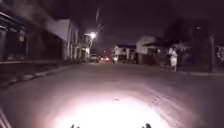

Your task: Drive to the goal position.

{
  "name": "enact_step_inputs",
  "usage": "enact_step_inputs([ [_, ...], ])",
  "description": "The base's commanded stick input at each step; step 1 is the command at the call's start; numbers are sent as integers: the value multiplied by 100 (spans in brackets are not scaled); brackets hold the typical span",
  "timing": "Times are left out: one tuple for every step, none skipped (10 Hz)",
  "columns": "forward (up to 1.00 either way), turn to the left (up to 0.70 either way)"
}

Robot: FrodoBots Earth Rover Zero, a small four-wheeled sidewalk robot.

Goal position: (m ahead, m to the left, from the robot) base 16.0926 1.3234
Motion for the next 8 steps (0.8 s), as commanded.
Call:
enact_step_inputs([
  [70,0],
  [70,0],
  [70,0],
  [70,0],
  [70,0],
  [70,0],
  [70,0],
  [70,0],
])
